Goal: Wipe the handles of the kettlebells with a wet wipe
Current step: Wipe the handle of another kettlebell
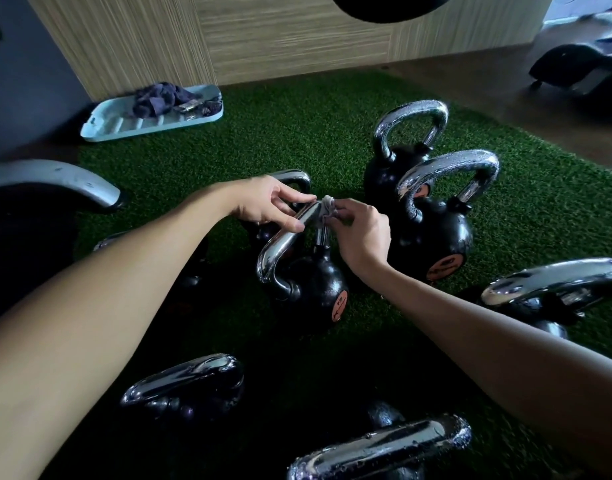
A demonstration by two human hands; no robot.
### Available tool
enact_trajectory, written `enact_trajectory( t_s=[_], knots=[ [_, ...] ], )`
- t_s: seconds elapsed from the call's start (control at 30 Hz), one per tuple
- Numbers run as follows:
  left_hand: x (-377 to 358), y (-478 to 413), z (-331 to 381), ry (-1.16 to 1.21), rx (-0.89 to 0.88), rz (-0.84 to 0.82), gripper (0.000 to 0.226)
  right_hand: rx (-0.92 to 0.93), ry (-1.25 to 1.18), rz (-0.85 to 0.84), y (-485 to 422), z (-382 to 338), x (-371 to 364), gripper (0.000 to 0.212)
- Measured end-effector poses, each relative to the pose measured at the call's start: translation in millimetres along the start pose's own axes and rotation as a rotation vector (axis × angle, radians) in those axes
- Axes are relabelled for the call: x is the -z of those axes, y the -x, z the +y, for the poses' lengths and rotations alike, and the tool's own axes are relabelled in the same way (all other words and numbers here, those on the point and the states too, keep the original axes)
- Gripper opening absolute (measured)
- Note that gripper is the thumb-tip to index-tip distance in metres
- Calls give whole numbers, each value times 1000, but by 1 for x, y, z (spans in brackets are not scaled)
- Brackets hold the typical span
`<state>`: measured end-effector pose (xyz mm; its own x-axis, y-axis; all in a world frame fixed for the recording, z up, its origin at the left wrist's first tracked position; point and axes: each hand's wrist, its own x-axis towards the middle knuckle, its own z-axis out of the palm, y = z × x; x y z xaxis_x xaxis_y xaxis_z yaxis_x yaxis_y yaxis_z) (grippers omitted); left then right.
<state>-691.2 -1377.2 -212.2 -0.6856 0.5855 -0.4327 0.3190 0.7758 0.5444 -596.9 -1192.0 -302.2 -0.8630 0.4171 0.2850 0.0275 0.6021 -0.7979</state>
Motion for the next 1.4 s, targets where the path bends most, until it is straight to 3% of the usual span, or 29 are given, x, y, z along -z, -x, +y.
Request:
enact_trajectory(
  t_s=[0.17,0.27,0.37,0.57,0.7,0.8,1.0,1.23,1.4],
  knots=[
    [0,2,0,56,-32,-13,74,-139,-114,19,4,-10,-2,17],
    [3,3,-2,24,-28,-10,71,-114,-163,-65,14,-20,-2,15],
    [6,4,-8,-2,-32,-56,80,-98,-197,-175,35,-25,-4,17],
    [-1,4,-11,9,-57,-43,86,-215,-301,-156,30,-27,6,20],
    [-3,7,-8,43,-65,-5,70,-237,-322,-217,52,-33,1,16],
    [-4,5,-15,107,-77,32,67,-183,-323,-304,66,-47,-3,22],
    [-2,4,-23,192,-73,41,70,-123,-200,-266,59,-68,-8,27],
    [-6,5,-31,224,-49,99,65,140,75,-380,85,-46,-15,28],
    [-9,4,-35,237,-60,122,61,239,72,-327,84,-44,-14,25]
  ],
)
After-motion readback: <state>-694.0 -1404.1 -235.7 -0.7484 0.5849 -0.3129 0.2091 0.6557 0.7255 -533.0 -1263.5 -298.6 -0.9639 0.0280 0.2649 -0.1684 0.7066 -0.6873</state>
